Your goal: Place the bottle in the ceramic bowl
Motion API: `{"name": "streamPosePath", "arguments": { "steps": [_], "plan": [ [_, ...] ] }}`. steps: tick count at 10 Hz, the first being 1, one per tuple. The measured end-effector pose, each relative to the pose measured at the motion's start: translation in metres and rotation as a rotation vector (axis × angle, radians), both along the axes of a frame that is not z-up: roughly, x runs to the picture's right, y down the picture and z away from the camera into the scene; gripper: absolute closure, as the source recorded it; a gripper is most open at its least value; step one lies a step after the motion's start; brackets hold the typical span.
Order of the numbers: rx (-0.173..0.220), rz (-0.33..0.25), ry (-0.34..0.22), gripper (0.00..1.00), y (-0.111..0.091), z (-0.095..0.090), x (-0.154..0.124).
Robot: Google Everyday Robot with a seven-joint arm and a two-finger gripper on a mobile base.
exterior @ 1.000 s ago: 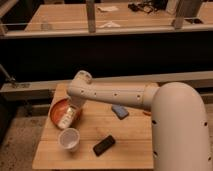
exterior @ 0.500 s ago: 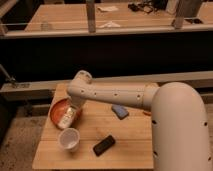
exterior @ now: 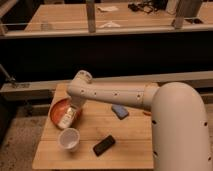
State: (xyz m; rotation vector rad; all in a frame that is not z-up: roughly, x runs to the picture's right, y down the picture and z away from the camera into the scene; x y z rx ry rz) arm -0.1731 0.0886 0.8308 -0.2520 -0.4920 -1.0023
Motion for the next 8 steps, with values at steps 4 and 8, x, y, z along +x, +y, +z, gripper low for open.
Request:
{"name": "streamPosePath", "arguments": {
  "steps": [4,8],
  "plan": [
    [0.001,-0.004,-0.002,0.72,-0.0004,0.0,-0.0002],
    [0.003,-0.01,-0.004,0.77,-0.0011,-0.0001,-0.0019]
  ]
}}
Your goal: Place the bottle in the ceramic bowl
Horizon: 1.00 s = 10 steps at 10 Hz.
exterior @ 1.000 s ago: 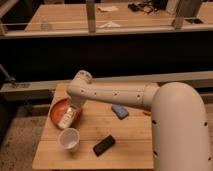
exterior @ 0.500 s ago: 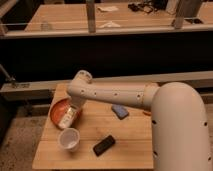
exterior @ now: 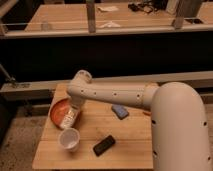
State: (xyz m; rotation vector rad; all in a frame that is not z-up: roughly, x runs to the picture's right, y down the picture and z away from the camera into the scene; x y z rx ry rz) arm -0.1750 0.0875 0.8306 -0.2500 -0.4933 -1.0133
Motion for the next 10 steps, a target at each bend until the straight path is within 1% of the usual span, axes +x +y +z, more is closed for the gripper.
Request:
{"name": "streamPosePath", "arguments": {
  "steps": [6,8,10],
  "plan": [
    [0.005,-0.007,-0.003,0.77,-0.0014,-0.0014,-0.0038],
    [0.005,-0.008,-0.002,0.7,-0.0015,-0.0018,-0.004],
    [0.005,-0.008,-0.002,0.7,-0.0017,-0.0021,-0.0047]
  ]
}}
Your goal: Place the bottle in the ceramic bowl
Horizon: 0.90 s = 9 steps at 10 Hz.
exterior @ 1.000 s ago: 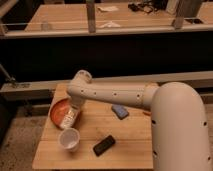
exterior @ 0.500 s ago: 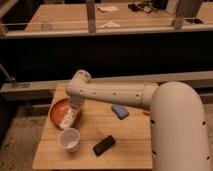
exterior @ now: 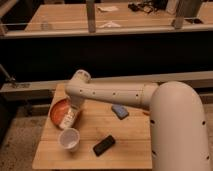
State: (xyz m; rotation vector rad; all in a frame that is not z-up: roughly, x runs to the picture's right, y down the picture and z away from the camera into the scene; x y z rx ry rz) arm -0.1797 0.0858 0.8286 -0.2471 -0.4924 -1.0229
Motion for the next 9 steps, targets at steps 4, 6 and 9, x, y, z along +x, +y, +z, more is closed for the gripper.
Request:
{"name": "streamPosePath", "arguments": {
  "steps": [4,6,9],
  "plan": [
    [0.0,-0.001,-0.001,0.68,-0.001,-0.0009,-0.0012],
    [-0.001,-0.001,-0.002,0.63,-0.0012,-0.0015,-0.002],
    [-0.003,-0.001,-0.003,0.62,-0.0014,-0.002,-0.0019]
  ]
}}
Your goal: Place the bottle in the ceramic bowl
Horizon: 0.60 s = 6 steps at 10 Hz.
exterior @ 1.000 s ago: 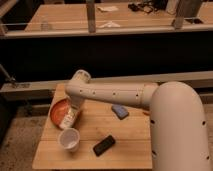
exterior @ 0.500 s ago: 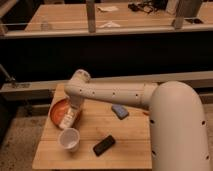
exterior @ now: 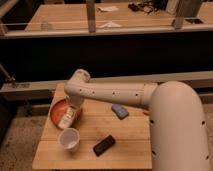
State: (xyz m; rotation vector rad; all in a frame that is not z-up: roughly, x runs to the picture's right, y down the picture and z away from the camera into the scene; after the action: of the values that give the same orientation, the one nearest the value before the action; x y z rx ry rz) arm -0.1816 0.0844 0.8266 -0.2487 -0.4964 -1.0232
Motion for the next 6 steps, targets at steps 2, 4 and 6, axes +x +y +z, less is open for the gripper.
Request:
{"name": "streamPosePath", "arguments": {
  "steps": [2,4,6],
  "plan": [
    [0.0,0.001,-0.001,0.56,-0.0003,-0.0009,-0.0002],
    [-0.001,0.001,-0.002,0.56,0.0005,-0.0012,-0.0003],
    [-0.003,-0.001,-0.004,0.5,0.0019,-0.0018,-0.0012]
  ]
}}
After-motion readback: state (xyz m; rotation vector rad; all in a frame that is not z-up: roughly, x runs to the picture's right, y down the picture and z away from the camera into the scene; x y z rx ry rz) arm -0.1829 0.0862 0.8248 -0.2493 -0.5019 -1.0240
